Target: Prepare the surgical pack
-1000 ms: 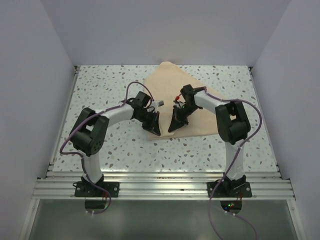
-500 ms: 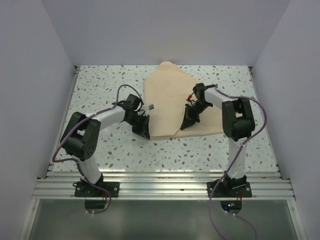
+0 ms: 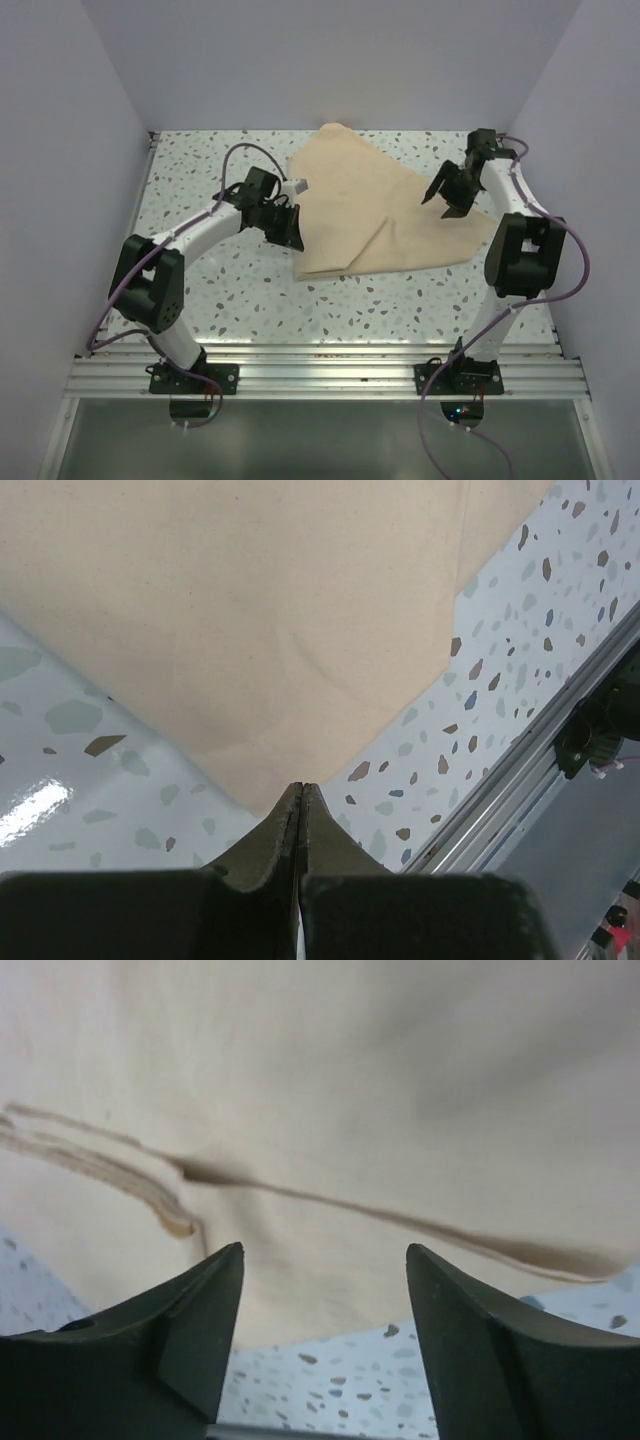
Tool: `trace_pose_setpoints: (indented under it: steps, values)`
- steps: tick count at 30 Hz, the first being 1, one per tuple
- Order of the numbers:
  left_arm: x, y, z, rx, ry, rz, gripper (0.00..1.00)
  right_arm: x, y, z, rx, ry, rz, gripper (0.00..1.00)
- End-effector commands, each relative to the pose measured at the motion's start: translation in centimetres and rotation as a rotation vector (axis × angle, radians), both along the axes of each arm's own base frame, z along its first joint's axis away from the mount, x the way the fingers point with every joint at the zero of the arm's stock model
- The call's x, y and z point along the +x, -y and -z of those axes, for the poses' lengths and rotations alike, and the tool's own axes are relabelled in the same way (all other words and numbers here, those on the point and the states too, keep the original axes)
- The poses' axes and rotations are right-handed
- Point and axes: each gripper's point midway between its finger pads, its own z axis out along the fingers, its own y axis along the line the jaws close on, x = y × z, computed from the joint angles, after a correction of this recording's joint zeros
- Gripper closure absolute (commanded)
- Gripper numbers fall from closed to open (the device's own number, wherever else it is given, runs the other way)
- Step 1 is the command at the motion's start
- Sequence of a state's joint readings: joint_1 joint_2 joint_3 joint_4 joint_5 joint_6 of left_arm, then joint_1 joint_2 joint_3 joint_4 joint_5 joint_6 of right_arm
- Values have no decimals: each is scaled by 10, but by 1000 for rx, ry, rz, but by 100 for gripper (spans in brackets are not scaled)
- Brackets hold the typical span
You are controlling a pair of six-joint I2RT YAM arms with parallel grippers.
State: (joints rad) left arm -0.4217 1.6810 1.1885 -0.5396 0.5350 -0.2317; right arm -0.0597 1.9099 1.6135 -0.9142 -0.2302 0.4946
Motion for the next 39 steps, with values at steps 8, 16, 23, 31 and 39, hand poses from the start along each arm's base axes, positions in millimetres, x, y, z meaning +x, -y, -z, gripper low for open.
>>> trace_pose_setpoints:
  steps: [8,16,23,31,39]
  values:
    - [15,11,-16,-72,93,32,97,42,122,8,-363,137,361,11]
    - [10,-3,-2,-55,51,-14,96,25,171,47,-457,33,422,17]
    - [16,1,8,-67,-6,-56,97,16,199,55,-463,-9,432,26]
    - [20,-1,8,-50,-3,-78,97,36,183,87,-273,53,279,30]
    - [18,-7,5,-27,5,-91,97,30,178,102,-213,39,272,34]
